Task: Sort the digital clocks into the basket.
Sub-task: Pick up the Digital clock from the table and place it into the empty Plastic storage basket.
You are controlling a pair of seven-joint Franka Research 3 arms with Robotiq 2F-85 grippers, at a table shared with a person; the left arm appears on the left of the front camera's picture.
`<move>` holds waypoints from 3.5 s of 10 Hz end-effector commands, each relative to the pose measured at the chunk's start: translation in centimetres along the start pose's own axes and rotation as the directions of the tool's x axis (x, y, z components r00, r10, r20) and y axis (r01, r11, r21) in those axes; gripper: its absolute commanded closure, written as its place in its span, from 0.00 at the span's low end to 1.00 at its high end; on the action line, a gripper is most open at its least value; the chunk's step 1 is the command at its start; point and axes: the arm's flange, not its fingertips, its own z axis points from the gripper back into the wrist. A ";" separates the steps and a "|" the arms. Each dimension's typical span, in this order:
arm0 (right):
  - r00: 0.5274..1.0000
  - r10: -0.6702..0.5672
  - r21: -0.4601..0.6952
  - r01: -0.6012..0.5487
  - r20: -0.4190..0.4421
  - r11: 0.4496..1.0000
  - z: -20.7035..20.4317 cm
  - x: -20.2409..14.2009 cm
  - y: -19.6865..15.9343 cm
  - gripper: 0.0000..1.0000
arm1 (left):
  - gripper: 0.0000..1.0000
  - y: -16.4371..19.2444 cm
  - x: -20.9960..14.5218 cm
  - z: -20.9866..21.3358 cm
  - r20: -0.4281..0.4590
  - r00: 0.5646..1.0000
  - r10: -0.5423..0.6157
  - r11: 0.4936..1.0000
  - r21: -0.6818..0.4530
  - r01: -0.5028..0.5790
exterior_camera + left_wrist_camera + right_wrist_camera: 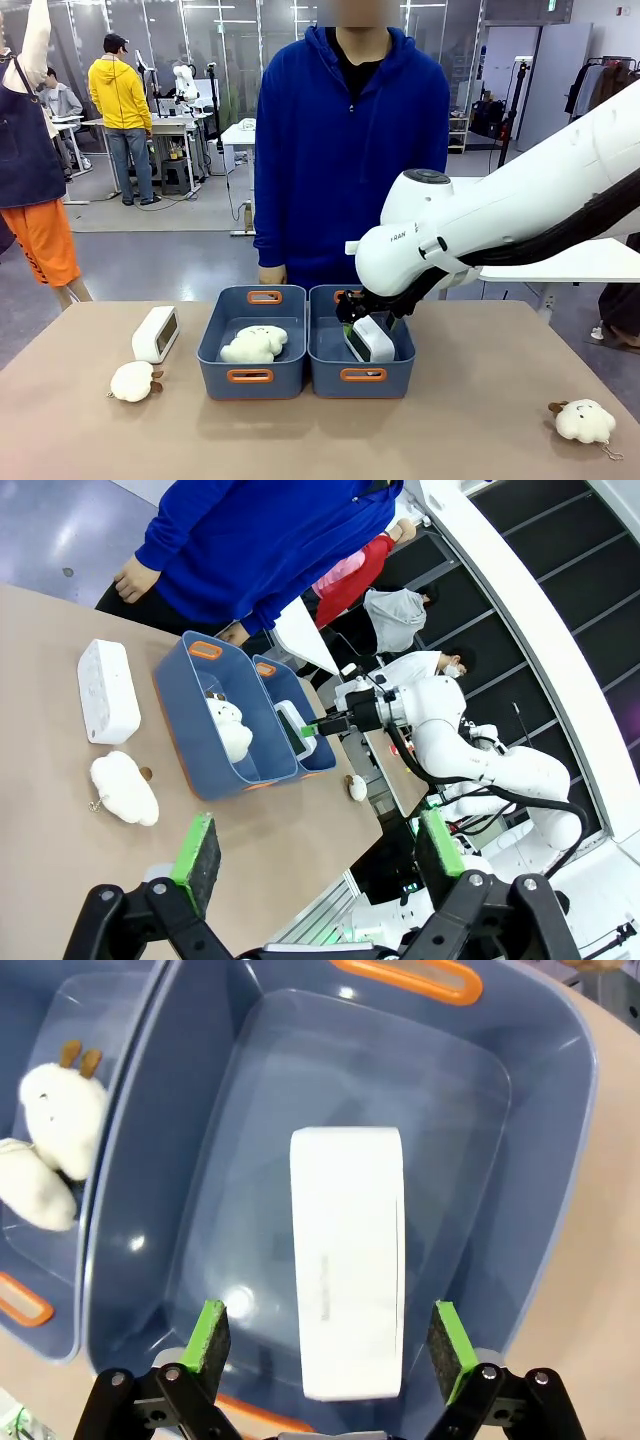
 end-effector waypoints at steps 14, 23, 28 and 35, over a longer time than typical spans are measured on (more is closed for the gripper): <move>0.990 -0.113 0.447 0.066 0.079 0.892 11.9 -5.5 -9.3 0.00 | 0.00 -0.1 0.3 0.0 0.017 1.000 -0.013 1.000 -0.022 0.013; 0.965 -0.225 0.828 0.017 0.132 0.561 13.0 -19.3 -23.7 0.00 | 0.00 -0.1 0.3 0.0 0.017 1.000 -0.013 1.000 -0.022 0.013; 0.961 -0.258 0.839 0.058 0.100 0.541 12.6 -20.6 -24.8 0.00 | 0.00 -0.1 0.3 0.0 0.017 1.000 -0.013 1.000 -0.022 0.013; 0.961 -0.258 0.839 0.058 0.100 0.541 12.6 -20.6 -24.8 0.00 | 0.00 -0.8 4.4 -13.1 -0.287 0.955 0.077 0.847 0.524 0.090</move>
